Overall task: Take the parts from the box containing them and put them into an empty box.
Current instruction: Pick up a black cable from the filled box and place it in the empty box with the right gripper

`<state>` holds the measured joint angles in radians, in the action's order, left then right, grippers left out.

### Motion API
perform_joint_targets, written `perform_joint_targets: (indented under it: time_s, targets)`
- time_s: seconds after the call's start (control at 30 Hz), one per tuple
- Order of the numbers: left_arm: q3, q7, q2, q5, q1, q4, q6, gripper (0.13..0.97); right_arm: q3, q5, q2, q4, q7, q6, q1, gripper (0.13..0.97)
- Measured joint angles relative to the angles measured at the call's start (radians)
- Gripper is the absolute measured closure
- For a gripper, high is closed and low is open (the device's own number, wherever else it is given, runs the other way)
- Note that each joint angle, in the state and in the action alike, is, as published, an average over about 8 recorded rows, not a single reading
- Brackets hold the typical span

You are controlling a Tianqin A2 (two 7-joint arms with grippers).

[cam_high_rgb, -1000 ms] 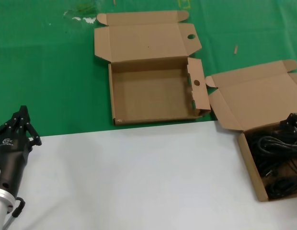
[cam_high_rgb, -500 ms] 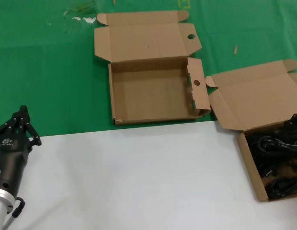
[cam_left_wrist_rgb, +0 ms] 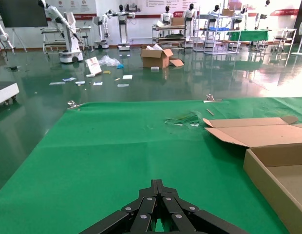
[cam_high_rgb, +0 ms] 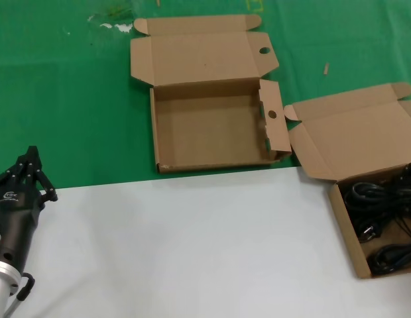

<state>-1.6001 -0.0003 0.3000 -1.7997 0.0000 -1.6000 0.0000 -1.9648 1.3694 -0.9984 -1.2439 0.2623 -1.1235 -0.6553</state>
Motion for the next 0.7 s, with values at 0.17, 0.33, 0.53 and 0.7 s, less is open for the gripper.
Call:
perform_joint_targets:
  time_s: [0.17, 0.33, 0.53, 0.7]
  targets:
    - [0.000, 0.000, 0.000, 0.000, 0.000, 0.000, 0.000, 0.957, -0.002, 0.002, 0.008, 0.011, -0.003, -0.001, -0.006, 0.783]
    - [0.000, 0.000, 0.000, 0.000, 0.000, 0.000, 0.000, 0.957, -0.003, 0.002, 0.006, 0.002, -0.031, -0.014, -0.015, 0.840]
    - [0.000, 0.000, 0.000, 0.000, 0.000, 0.000, 0.000, 0.957, 0.008, 0.017, -0.039, -0.087, -0.137, -0.074, -0.018, 0.862]
    - [0.000, 0.000, 0.000, 0.000, 0.000, 0.000, 0.000, 0.957, 0.032, 0.052, -0.094, -0.208, -0.260, -0.145, -0.024, 0.884]
